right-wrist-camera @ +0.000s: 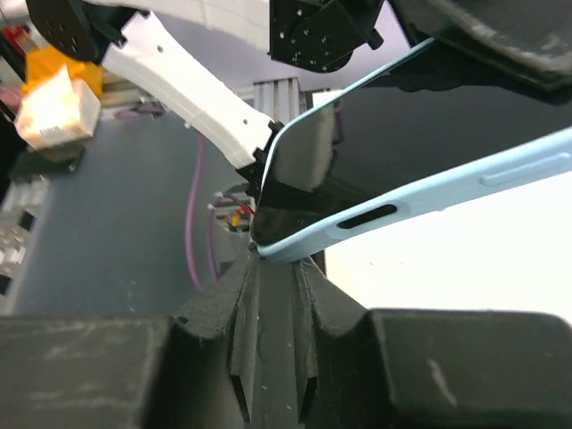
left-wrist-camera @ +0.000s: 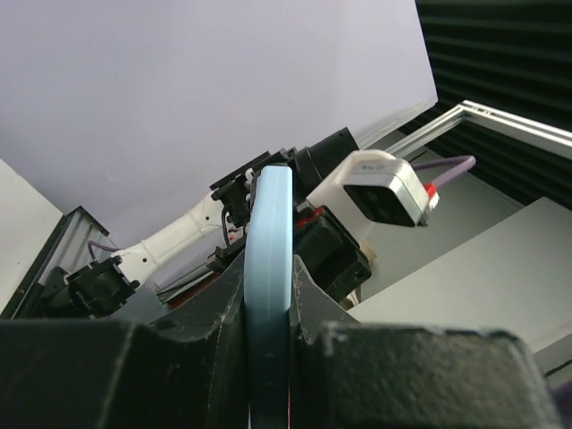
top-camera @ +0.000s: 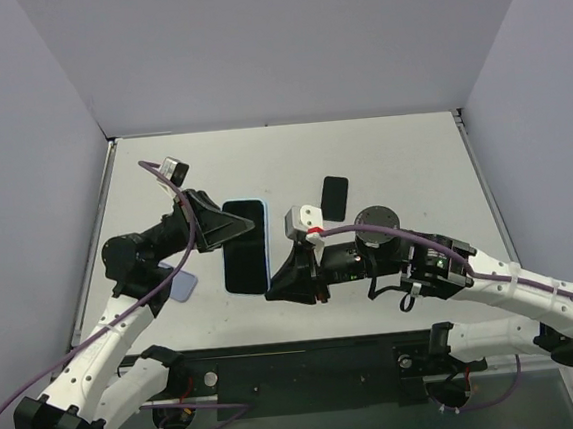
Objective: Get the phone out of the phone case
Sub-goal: Remove the phone case from the phone.
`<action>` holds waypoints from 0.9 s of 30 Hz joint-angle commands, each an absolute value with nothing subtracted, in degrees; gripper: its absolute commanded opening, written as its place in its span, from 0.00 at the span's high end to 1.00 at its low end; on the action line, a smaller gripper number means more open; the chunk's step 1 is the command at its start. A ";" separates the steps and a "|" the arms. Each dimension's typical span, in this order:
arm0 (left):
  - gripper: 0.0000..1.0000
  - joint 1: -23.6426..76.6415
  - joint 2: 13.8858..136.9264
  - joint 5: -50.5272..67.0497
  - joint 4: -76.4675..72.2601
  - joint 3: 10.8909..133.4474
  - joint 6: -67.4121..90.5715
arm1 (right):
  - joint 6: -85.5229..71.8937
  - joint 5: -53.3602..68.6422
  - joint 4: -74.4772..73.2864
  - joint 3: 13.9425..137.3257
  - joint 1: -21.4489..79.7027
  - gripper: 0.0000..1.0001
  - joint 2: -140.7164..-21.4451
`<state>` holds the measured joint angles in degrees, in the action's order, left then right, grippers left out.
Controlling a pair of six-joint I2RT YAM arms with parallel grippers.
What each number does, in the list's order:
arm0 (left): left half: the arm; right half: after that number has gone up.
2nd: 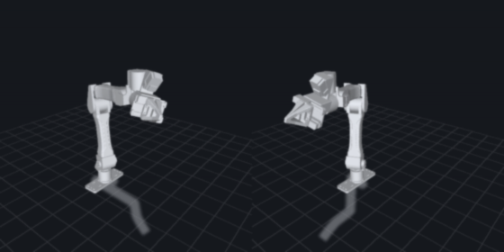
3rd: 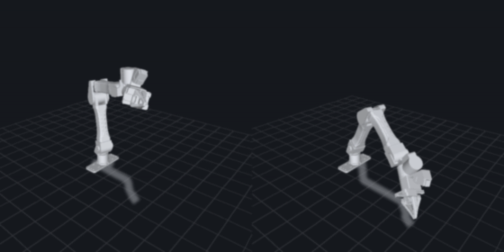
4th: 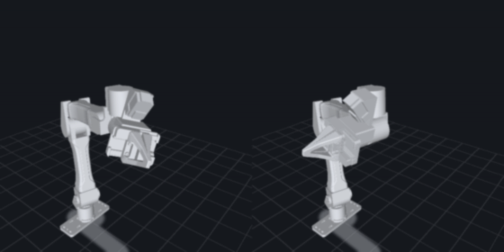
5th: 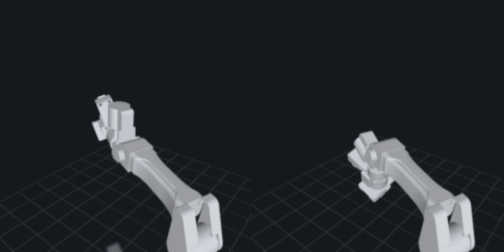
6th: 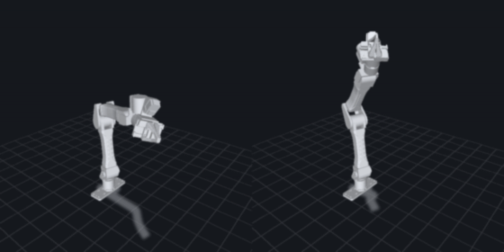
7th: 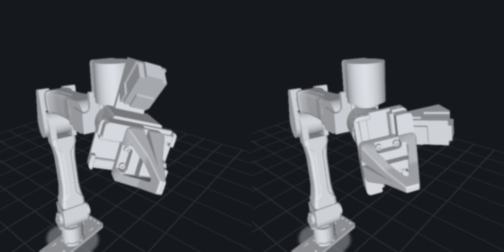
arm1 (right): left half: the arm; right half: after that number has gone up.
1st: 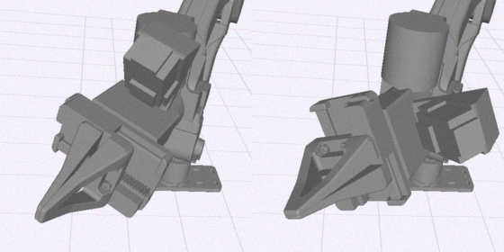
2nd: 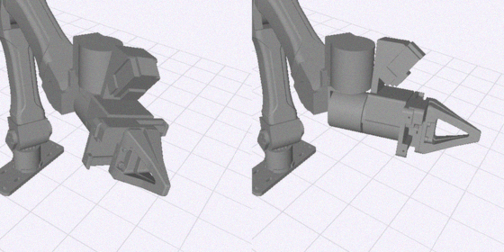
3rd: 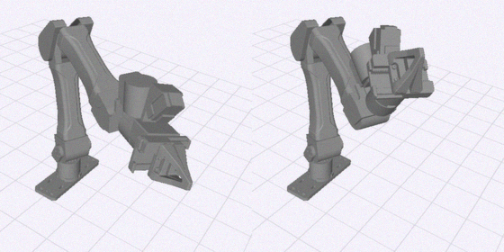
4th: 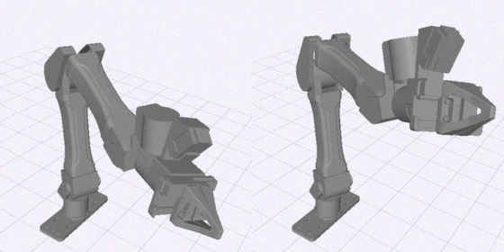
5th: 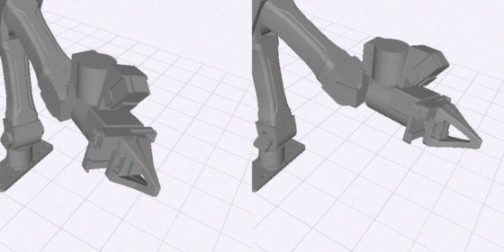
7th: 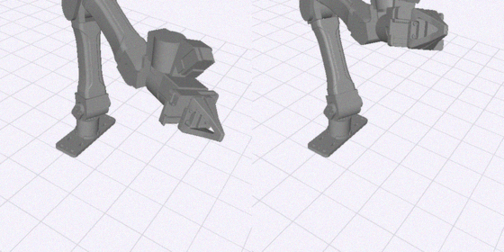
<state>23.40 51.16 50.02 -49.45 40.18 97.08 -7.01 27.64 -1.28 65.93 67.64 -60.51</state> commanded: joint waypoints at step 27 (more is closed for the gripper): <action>1.00 25.05 46.05 39.20 -33.05 42.45 82.09 | -40.52 29.78 17.93 51.67 63.72 0.54 -52.47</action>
<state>25.26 45.15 41.41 -30.52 40.45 83.40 -33.12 19.40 4.64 49.43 63.77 -52.47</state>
